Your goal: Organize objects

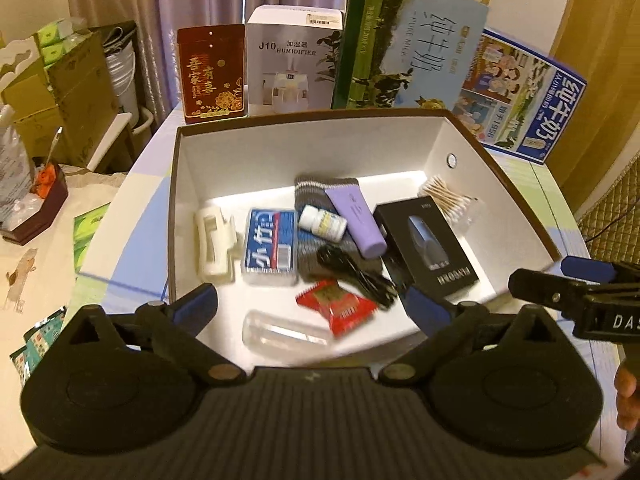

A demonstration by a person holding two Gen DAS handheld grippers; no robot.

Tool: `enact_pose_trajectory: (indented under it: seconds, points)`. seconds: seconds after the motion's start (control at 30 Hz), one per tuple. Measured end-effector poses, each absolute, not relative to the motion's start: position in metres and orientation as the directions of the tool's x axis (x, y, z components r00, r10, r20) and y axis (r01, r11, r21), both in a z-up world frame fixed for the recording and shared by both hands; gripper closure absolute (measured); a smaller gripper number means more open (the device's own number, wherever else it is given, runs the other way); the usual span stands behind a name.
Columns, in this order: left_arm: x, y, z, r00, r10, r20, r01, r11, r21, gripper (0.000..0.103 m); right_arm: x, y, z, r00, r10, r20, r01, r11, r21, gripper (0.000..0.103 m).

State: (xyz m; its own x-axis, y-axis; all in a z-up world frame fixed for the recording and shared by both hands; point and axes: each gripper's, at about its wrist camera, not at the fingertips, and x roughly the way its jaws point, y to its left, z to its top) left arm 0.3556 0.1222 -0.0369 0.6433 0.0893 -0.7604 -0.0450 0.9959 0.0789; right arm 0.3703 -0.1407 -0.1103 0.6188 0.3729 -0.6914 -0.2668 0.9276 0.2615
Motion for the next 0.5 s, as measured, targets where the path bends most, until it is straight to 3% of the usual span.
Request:
enact_pose_trajectory:
  seconds: [0.5]
  points:
    - [0.257, 0.076, -0.036, 0.657, 0.117, -0.745, -0.072, 0.993, 0.093, 0.001, 0.280, -0.173, -0.104, 0.618, 0.344, -0.707, -0.282, 0.936, 0.209, 0.002]
